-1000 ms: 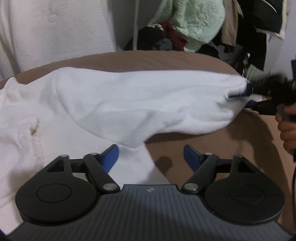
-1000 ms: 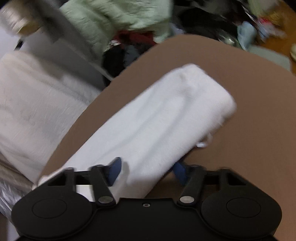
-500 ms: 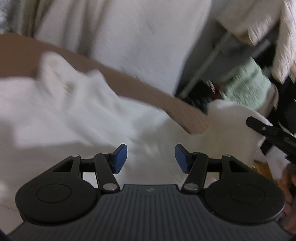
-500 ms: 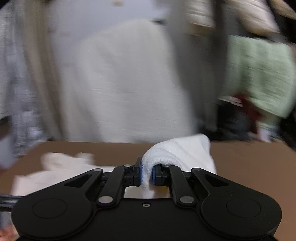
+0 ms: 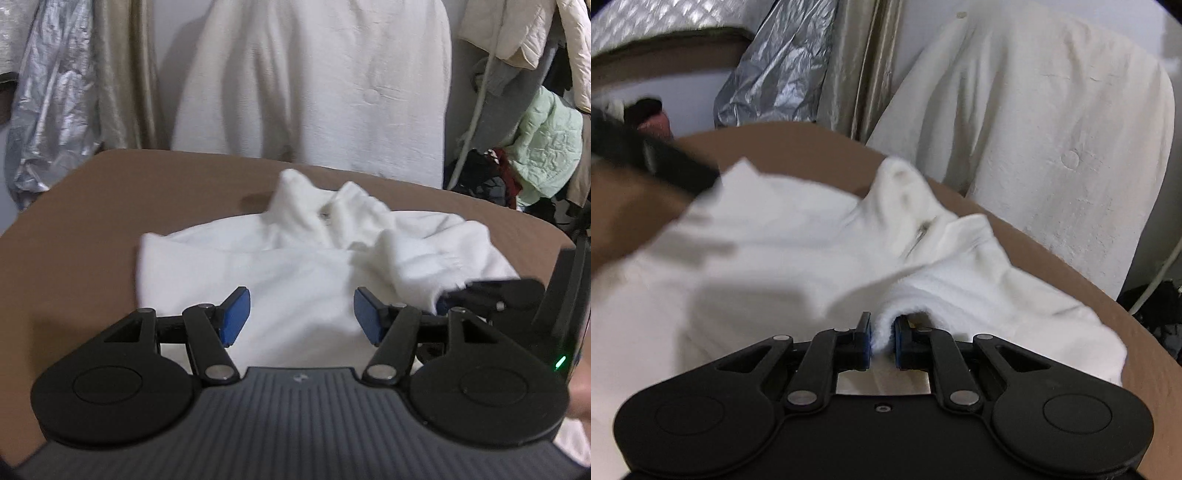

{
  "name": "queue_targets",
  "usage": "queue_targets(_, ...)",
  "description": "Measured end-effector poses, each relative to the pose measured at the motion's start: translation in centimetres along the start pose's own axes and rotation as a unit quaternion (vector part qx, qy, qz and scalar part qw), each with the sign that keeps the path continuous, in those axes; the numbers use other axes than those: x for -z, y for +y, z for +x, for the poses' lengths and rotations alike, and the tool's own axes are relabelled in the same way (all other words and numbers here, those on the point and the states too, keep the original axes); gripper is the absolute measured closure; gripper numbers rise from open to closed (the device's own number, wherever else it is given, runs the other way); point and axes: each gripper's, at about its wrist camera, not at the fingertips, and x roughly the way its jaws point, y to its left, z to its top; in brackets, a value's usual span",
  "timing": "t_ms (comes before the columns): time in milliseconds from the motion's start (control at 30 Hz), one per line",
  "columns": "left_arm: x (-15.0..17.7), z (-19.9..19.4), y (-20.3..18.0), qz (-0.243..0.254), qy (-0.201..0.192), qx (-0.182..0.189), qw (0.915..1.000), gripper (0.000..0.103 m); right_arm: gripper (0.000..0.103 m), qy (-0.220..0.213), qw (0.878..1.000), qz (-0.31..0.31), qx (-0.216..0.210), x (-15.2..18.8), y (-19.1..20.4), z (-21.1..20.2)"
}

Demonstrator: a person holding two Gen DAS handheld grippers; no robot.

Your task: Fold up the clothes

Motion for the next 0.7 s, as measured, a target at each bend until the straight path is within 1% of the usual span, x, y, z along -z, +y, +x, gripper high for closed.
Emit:
queue_targets(33,0.6,-0.4,0.7,-0.004,-0.003,-0.001,1.0,0.038,0.089,0.006,1.0,0.001,0.009,0.6,0.6,0.1)
queue_targets(100,2.0,-0.2,2.0,-0.038,0.001,0.003,0.9993,0.035,0.087,0.017,1.0,0.01,0.011,1.8,1.2,-0.2)
queue_targets(167,3.5,0.2,3.3,-0.08,0.009,0.009,0.9967,0.035,0.076,0.017,1.0,0.001,-0.008,2.3,1.6,-0.7)
queue_targets(200,4.3,0.4,3.9,-0.101,0.013,0.013,0.9948,0.035,0.074,0.015,1.0,0.01,-0.021,2.5,1.4,-1.0)
queue_targets(233,4.8,0.6,4.5,-0.118,0.017,0.016,0.9927,0.036,0.072,0.012,0.998,0.045,-0.034,2.8,0.5,-1.2)
queue_targets(300,5.2,1.0,5.7,-0.147,0.028,0.021,0.9885,0.037,0.071,0.006,0.992,0.114,-0.06,3.5,-1.3,-1.6)
queue_targets(333,5.3,1.1,6.0,-0.149,0.032,0.023,0.9881,0.037,0.071,0.002,0.986,0.148,-0.073,3.8,-2.1,-1.8)
queue_targets(400,5.0,1.0,5.9,-0.12,0.034,0.024,0.9919,0.037,0.07,-0.004,0.971,0.215,-0.099,4.5,-3.9,-2.1)
queue_targets(433,4.9,1.0,5.7,-0.108,0.032,0.026,0.9933,0.037,0.066,-0.007,0.962,0.249,-0.111,4.8,-4.7,-2.3)
queue_targets(467,4.9,1.1,5.5,-0.099,0.029,0.03,0.9942,0.037,0.055,-0.01,0.951,0.282,-0.124,5.2,-5.6,-2.5)
queue_targets(500,4.8,1.3,5.2,-0.099,0.023,0.037,0.9941,0.037,0.05,-0.016,0.933,0.331,-0.142,5.8,-6.6,-2.4)
queue_targets(533,4.8,1.5,5.0,-0.108,0.015,0.046,0.993,0.037,0.046,-0.024,0.9,0.402,-0.167,6.7,-7.8,-1.9)
queue_targets(567,4.7,1.8,5.0,-0.123,0.01,0.059,0.9906,0.037,0.046,-0.026,0.867,0.462,-0.184,7.5,-8.8,-1.2)
queue_targets(600,4.8,2.3,5.0,-0.141,0.006,0.079,0.9868,0.037,0.046,-0.019,0.839,0.509,-0.193,8.2,-9.6,-0.3)
queue_targets(633,5.0,2.7,5.0,-0.158,0.004,0.102,0.9821,0.037,0.046,-0.016,0.821,0.538,-0.193,8.5,-10.1,0.3)
queue_targets(667,5.3,3.1,5.1,-0.165,0.002,0.113,0.9798,0.037,0.047,-0.019,0.819,0.544,-0.182,8.4,-10.3,0.6)
queue_targets(700,5.7,3.4,5.1,-0.162,0.001,0.115,0.9801,0.037,0.048,-0.021,0.817,0.55,-0.171,8.3,-10.4,0.9)
